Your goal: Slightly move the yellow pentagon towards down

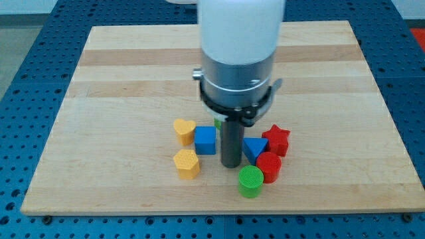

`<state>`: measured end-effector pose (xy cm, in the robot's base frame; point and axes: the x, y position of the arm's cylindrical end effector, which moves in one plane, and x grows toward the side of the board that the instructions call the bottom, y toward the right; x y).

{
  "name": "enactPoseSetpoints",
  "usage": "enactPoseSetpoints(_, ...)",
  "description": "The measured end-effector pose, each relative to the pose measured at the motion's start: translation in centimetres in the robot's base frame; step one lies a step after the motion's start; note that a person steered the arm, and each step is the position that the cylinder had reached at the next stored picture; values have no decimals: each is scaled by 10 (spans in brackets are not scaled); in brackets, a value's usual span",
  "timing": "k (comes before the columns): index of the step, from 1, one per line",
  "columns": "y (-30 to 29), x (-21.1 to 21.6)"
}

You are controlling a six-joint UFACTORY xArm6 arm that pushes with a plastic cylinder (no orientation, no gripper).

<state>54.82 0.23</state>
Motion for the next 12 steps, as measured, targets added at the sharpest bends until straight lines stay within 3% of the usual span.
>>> enactPoseSetpoints(2, -70, -11)
enactPoseSetpoints(4, -50, 55)
enactPoseSetpoints(6, -38, 49)
enactPoseSetpoints(8, -31, 70)
enactPoseSetpoints(9, -18, 70)
enactPoseSetpoints(10, 58, 71)
enactPoseSetpoints(12, 139, 71)
